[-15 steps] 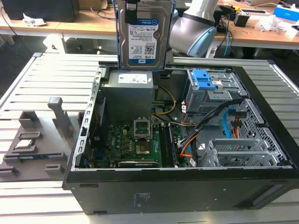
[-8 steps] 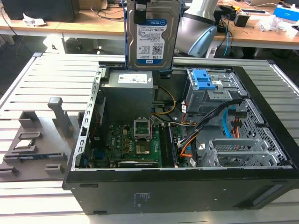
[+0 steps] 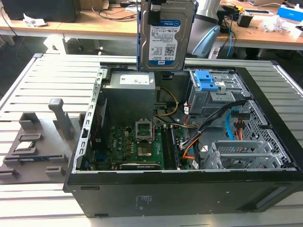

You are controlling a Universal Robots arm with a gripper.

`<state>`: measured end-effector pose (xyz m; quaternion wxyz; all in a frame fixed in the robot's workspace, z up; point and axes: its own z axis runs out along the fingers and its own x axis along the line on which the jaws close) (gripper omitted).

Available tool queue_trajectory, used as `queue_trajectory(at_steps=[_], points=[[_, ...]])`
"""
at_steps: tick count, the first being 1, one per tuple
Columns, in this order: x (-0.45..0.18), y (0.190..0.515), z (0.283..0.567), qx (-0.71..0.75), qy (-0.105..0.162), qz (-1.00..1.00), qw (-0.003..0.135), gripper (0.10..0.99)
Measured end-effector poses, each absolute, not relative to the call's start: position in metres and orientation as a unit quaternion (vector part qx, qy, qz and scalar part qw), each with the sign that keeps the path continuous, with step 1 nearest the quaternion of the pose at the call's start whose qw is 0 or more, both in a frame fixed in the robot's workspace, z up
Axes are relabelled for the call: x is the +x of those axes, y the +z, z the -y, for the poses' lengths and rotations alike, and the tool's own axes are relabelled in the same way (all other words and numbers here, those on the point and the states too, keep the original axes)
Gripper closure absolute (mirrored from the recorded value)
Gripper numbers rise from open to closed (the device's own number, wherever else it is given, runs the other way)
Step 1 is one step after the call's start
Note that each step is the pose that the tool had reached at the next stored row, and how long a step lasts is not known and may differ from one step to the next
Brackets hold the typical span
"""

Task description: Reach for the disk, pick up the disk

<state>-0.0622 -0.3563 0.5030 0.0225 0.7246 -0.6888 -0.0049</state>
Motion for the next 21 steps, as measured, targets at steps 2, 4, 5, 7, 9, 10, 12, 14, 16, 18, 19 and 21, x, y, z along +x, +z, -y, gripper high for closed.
queue_trajectory(at_steps=[2, 4, 5, 7, 9, 10, 12, 14, 16, 18, 19, 21], points=[[-0.058, 0.503, 0.356, 0.725, -0.005, 0.689, 0.022, 0.722], [-0.052, 0.503, 0.356, 0.725, -0.005, 0.689, 0.022, 0.722], [-0.050, 0.503, 0.356, 0.725, -0.005, 0.689, 0.022, 0.722], [-0.044, 0.503, 0.356, 0.725, -0.005, 0.689, 0.022, 0.722], [-0.040, 0.503, 0.356, 0.725, -0.005, 0.689, 0.022, 0.722], [-0.038, 0.503, 0.356, 0.725, -0.005, 0.689, 0.022, 0.722], [-0.032, 0.503, 0.356, 0.725, -0.005, 0.689, 0.022, 0.722], [-0.028, 0.503, 0.356, 0.725, -0.005, 0.689, 0.022, 0.722], [-0.022, 0.503, 0.356, 0.725, -0.005, 0.689, 0.022, 0.722], [-0.018, 0.503, 0.356, 0.725, -0.005, 0.689, 0.022, 0.722], [-0.016, 0.503, 0.356, 0.725, -0.005, 0.689, 0.022, 0.722], [-0.008, 0.503, 0.356, 0.725, -0.005, 0.689, 0.022, 0.722]])
